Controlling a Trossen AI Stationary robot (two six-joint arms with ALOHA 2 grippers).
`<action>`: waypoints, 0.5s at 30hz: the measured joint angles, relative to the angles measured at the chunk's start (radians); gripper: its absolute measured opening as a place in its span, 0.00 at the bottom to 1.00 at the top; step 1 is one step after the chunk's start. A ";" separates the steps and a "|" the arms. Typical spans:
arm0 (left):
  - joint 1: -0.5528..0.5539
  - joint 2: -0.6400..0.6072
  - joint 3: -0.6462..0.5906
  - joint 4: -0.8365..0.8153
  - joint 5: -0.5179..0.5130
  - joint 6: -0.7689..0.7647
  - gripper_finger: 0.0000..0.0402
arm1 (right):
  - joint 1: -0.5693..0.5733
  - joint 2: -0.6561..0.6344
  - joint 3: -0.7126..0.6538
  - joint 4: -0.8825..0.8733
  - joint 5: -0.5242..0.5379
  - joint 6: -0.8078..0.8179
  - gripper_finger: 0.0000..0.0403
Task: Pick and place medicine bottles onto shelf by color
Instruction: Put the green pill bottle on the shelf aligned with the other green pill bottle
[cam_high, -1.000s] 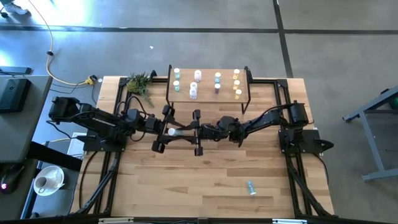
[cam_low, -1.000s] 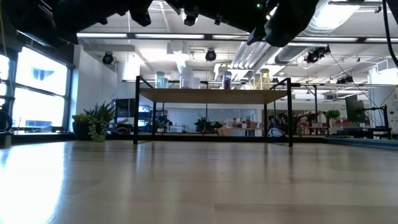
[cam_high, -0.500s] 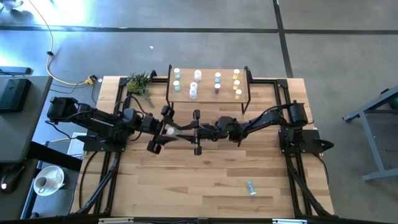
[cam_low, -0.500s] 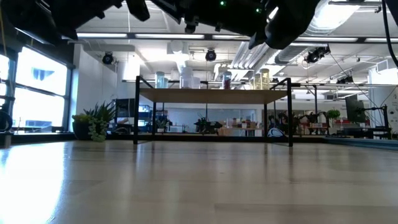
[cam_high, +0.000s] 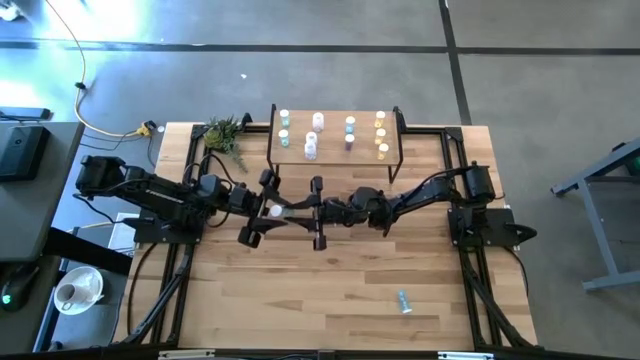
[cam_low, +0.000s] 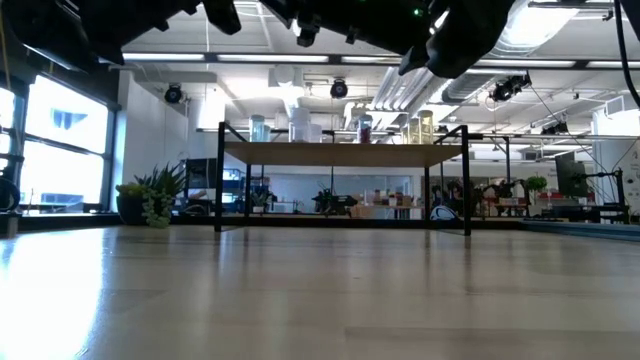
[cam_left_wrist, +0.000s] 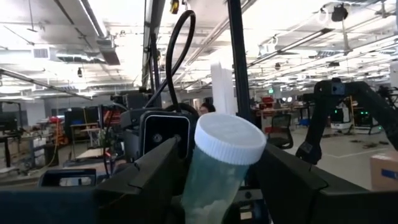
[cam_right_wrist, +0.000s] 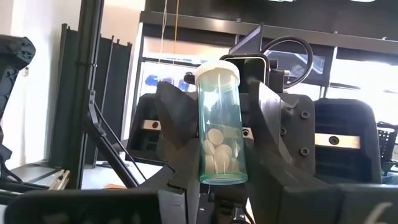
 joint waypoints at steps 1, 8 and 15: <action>0.000 0.000 0.000 0.000 -0.003 0.000 0.49 | 0.000 0.000 0.000 0.003 -0.001 0.009 0.22; 0.000 0.000 0.000 -0.005 -0.032 0.003 0.45 | 0.000 0.000 0.001 0.019 -0.026 0.024 0.22; 0.000 0.000 0.000 -0.005 -0.036 0.018 0.34 | 0.000 0.000 0.001 0.019 -0.025 0.025 0.22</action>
